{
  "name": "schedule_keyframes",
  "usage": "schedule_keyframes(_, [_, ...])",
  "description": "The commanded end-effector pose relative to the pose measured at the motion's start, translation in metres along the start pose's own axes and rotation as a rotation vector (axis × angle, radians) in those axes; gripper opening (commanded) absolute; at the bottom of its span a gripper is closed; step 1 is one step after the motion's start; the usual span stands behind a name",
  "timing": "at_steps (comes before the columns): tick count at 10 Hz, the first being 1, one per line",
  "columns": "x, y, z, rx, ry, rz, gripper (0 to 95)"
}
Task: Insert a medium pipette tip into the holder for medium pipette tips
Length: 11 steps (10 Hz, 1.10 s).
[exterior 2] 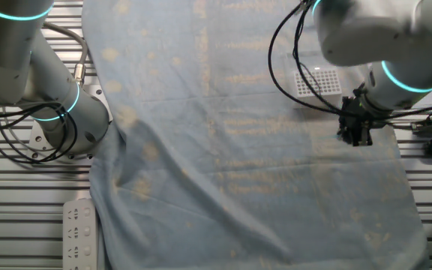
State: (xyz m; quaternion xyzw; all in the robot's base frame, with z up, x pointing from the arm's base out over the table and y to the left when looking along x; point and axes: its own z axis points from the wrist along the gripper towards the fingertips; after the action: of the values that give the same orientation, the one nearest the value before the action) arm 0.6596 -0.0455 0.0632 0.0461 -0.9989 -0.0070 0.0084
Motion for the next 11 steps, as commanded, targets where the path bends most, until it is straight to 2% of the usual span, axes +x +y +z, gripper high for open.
schedule_keyframes(1, [0.001, 0.012, -0.027, -0.006, -0.019, -0.069, 0.0])
schedule_keyframes(2, [0.001, 0.021, -0.036, -0.018, -0.035, -0.092, 0.0])
schedule_keyframes(3, [0.001, 0.037, -0.047, -0.037, -0.051, -0.15, 0.0])
schedule_keyframes(4, [0.001, 0.051, -0.056, -0.04, -0.064, -0.215, 0.0])
schedule_keyframes(5, [0.0, 0.06, -0.06, -0.051, -0.08, -0.274, 0.0])
schedule_keyframes(6, [0.0, 0.069, -0.064, -0.101, -0.105, -0.34, 0.0])
schedule_keyframes(7, [0.0, 0.076, -0.066, -0.174, -0.165, -0.426, 0.0])
schedule_keyframes(8, [0.0, 0.076, -0.066, -0.185, -0.189, -0.469, 0.0])
schedule_keyframes(9, [0.0, 0.076, -0.066, -0.187, -0.201, -0.52, 0.0])
schedule_keyframes(11, [0.0, 0.076, -0.066, -0.184, -0.209, -0.589, 0.0])
